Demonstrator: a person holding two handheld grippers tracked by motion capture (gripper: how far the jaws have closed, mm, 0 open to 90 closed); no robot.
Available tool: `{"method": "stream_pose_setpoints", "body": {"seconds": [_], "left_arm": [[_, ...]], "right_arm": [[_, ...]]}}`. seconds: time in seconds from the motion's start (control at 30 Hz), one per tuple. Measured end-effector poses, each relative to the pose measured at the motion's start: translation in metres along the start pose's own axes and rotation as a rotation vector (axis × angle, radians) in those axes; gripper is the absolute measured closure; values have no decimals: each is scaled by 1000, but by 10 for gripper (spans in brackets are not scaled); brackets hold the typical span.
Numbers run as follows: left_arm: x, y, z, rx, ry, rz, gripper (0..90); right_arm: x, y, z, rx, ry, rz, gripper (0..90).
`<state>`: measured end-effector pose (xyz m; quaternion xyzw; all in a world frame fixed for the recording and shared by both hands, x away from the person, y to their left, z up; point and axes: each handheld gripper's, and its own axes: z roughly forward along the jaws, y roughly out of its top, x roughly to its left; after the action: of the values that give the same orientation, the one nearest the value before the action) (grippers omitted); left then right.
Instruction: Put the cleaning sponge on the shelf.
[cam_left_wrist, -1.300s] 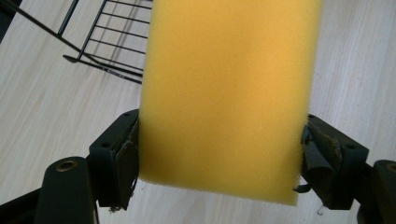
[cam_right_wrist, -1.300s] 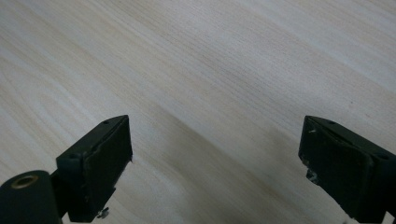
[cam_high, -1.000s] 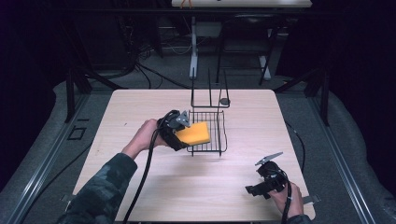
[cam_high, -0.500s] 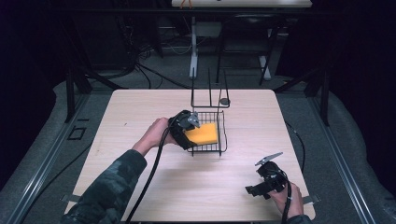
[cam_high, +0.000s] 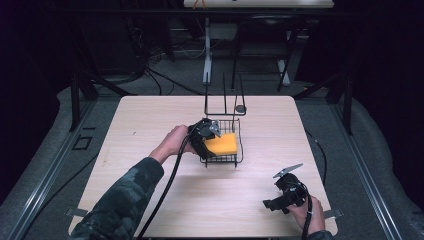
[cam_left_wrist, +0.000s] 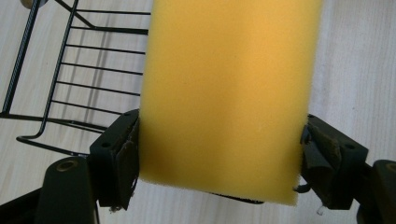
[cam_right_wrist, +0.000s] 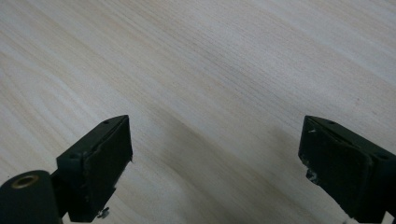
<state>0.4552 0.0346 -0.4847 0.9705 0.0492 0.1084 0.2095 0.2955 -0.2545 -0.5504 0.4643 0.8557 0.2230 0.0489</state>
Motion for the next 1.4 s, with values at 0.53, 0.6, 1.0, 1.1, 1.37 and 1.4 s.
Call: {"method": "stream_pose_setpoints", "body": {"seconds": [0.53, 0.6, 1.0, 1.1, 1.37, 1.4], "left_arm": [[5, 4, 23, 43, -44, 10, 226], [5, 4, 25, 53, -35, 11, 225], [6, 4, 33, 82, -44, 34, 207], [7, 3, 33, 78, -55, 28, 196], [7, 3, 31, 68, -62, 22, 146], [7, 3, 31, 68, -62, 22, 139]], "right_arm": [[1, 0, 1, 9, 2, 0, 94], [1, 0, 1, 9, 3, -1, 94], [1, 0, 1, 12, 5, -3, 94], [2, 0, 1, 11, 4, -3, 95], [2, 0, 2, 14, 5, -2, 95], [2, 0, 2, 14, 5, -1, 95]]}}
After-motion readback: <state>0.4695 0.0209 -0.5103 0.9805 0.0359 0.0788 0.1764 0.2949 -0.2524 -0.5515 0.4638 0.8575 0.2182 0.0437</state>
